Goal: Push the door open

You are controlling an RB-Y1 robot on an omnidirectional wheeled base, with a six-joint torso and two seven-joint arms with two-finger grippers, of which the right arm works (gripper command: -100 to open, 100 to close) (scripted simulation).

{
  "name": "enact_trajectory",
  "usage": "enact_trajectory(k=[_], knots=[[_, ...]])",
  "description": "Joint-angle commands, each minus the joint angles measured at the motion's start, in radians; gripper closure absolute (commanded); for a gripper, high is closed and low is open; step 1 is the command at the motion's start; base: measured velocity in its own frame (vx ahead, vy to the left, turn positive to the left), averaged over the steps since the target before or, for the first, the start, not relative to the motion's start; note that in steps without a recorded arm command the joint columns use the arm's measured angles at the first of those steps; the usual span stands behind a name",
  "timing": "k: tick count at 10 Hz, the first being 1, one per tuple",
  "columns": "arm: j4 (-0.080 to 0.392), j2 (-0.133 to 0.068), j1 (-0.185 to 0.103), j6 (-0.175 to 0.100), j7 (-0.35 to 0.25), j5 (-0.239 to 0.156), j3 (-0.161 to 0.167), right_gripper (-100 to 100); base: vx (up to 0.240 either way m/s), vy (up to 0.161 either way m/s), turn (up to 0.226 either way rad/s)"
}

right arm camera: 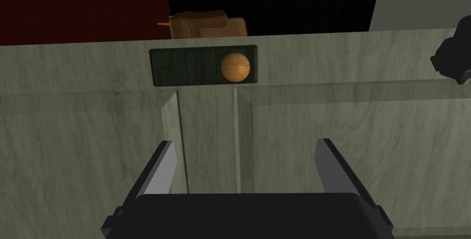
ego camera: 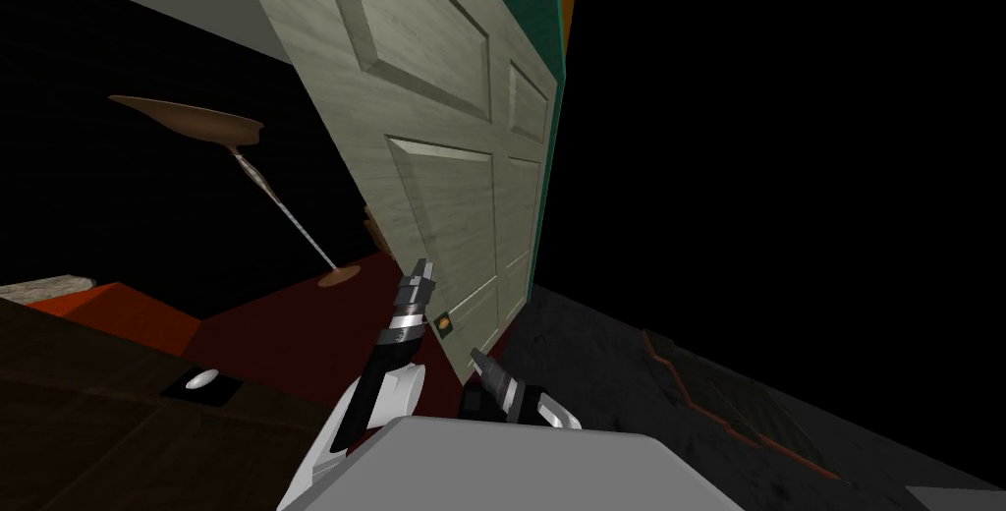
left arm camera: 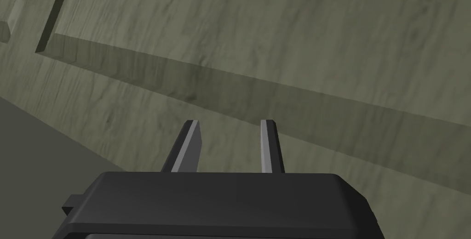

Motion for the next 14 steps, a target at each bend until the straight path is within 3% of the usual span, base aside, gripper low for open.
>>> enact_trajectory(k=[1,2,3,8,9,14], knots=[[0.009,0.002,0.001,-0.007,0.002,0.000,-0.004,-100,0.081,0.164,0.030],[0.004,0.001,0.000,-0.003,0.001,0.000,-0.002,-100,0.040,0.071,-0.002],[0.004,0.001,0.000,-0.003,0.001,0.000,-0.002,100,-0.004,-0.006,-0.003],[0.004,0.001,0.000,-0.003,0.001,0.000,-0.002,100,-0.009,-0.016,0.001],[0.014,0.015,0.000,0.006,0.013,-0.006,-0.037,-100,-0.015,0.101,-0.074],[0.045,0.058,0.000,0.034,0.048,-0.022,-0.136,-100,-0.071,0.161,-0.080]])
